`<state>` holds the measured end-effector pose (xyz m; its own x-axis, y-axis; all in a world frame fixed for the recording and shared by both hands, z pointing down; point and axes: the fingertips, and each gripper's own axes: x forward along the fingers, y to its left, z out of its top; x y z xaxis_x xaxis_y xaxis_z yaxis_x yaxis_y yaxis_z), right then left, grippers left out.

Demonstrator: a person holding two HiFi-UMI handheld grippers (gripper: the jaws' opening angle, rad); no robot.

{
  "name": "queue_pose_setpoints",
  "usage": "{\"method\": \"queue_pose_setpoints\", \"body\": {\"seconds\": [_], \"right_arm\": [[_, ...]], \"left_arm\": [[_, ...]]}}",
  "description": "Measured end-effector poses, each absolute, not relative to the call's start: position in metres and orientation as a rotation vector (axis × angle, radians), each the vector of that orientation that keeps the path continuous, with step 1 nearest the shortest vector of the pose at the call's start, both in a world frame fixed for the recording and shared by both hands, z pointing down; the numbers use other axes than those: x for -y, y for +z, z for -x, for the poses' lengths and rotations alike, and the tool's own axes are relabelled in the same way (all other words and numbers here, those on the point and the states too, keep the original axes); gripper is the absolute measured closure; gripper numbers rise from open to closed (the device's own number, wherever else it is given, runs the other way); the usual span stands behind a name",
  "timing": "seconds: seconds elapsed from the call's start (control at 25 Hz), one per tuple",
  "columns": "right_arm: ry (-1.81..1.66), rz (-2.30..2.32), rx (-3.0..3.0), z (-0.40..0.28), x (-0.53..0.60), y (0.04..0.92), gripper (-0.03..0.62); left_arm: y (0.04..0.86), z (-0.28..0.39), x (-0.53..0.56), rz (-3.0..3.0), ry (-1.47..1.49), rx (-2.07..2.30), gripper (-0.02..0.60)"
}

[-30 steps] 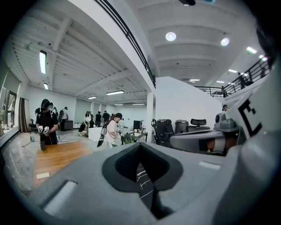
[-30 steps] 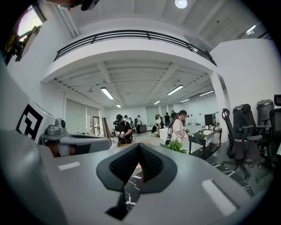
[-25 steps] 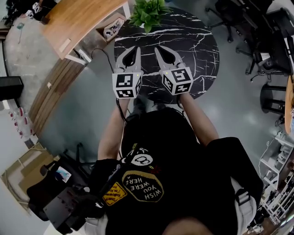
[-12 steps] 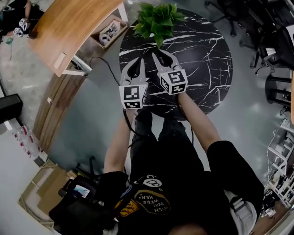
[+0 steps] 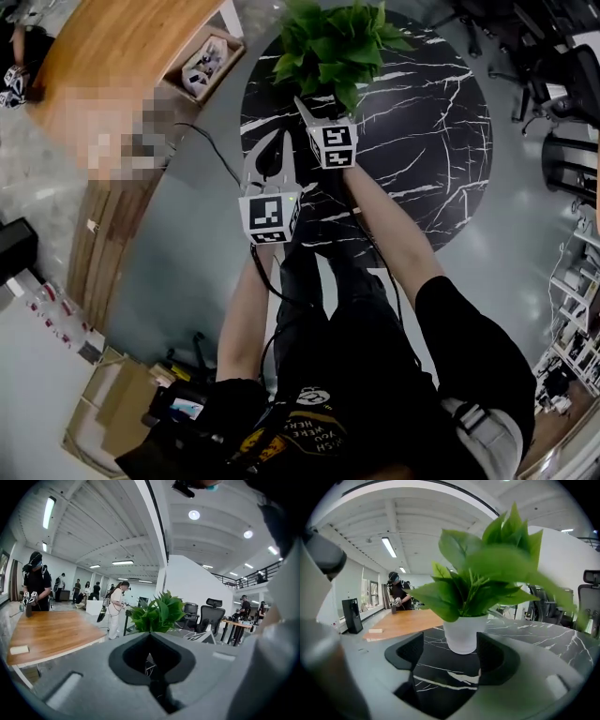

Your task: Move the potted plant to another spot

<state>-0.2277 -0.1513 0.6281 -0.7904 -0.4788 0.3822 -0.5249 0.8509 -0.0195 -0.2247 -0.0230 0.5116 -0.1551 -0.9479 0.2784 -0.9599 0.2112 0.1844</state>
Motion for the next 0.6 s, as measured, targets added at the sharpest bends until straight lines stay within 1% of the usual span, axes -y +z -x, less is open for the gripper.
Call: {"method": "queue_pose_setpoints", "body": {"seconds": [0.2, 0.32, 0.6], "right_arm": [[0.195, -0.778, 2.631, 0.247, 0.191, 0.65, 0.167], [0.21, -0.759, 2.64, 0.259, 0.205, 0.651, 0.131], [0.192, -0.8, 2.65, 0.267, 0.218, 0.645, 0.141]], "left_arm": [[0.526, 0.232, 0.03, -1.788, 0.049, 2.14, 0.579], [0.525, 0.231, 0.034, -1.803, 0.04, 2.134, 0.578], [0.523, 0.226, 0.036, -1.795, 0.019, 2.126, 0.578]]}}
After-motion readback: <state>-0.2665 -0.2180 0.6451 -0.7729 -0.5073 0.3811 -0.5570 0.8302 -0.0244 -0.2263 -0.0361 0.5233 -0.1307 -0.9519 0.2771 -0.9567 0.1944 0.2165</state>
